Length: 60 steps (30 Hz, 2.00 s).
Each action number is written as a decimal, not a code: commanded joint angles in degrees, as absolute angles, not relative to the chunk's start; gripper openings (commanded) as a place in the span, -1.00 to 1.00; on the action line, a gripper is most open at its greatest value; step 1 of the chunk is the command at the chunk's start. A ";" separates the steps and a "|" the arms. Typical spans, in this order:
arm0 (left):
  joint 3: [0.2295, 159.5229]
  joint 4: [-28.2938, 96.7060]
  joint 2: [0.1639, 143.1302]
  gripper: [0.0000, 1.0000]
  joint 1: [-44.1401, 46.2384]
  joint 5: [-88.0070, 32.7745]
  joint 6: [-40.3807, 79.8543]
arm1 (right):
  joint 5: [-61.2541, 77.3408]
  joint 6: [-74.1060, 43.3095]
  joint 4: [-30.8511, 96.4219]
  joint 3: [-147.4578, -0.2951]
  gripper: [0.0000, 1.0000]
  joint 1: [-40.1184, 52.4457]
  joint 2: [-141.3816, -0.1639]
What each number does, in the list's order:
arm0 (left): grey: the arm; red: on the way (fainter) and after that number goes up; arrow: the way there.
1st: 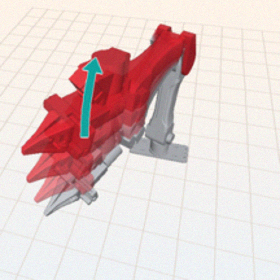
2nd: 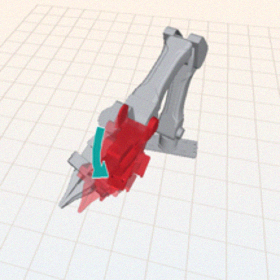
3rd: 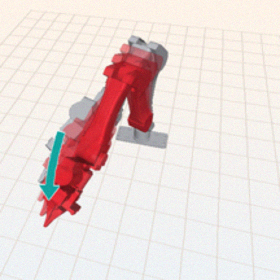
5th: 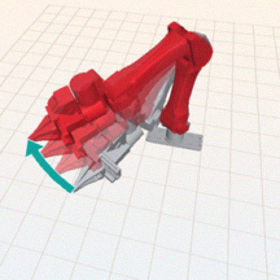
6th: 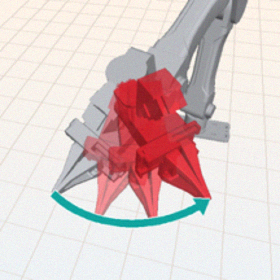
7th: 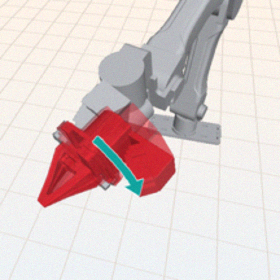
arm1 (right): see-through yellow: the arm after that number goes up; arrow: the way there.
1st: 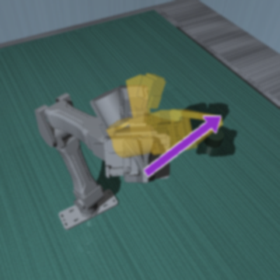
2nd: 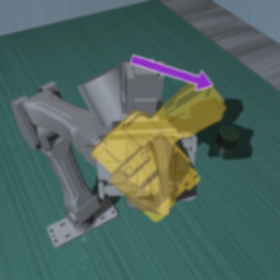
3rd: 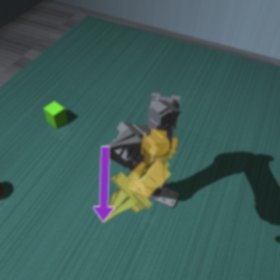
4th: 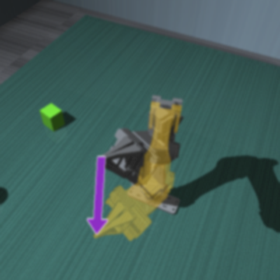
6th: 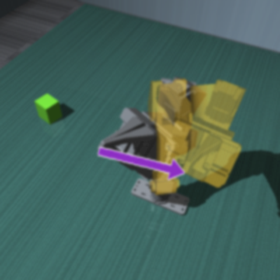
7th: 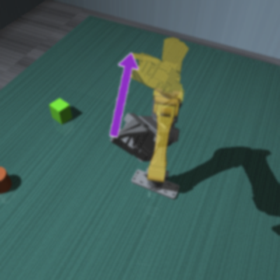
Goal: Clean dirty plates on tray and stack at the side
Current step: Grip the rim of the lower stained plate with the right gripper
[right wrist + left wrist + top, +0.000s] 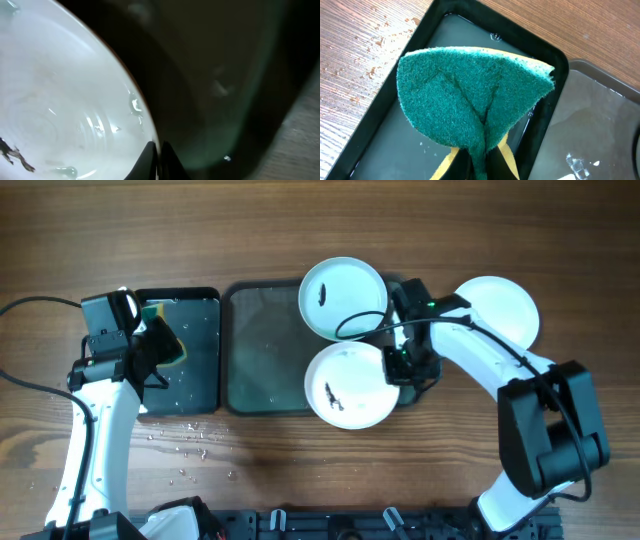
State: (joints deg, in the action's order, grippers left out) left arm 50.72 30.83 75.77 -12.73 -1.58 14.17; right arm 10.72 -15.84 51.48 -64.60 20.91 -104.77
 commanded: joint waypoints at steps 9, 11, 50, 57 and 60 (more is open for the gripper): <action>50.65 32.08 75.88 -0.92 -12.97 -4.10 13.26 | 15.14 -23.14 40.51 -64.16 -0.91 31.83 -104.14; 50.65 32.56 75.88 -0.92 -12.97 -4.10 13.26 | 15.05 -24.53 37.85 -64.14 -0.91 32.95 -104.14; 50.57 33.63 75.88 -0.92 -12.84 -7.46 12.10 | -5.67 -24.56 17.58 -64.14 -0.91 38.79 -104.97; 50.57 33.85 75.88 -0.92 -8.12 -3.29 10.72 | -0.86 -28.62 19.88 -64.16 -0.91 38.79 -105.54; 50.57 33.89 75.88 -0.92 -6.02 -0.71 11.27 | 3.62 -28.97 20.64 -64.14 -0.91 38.79 -105.54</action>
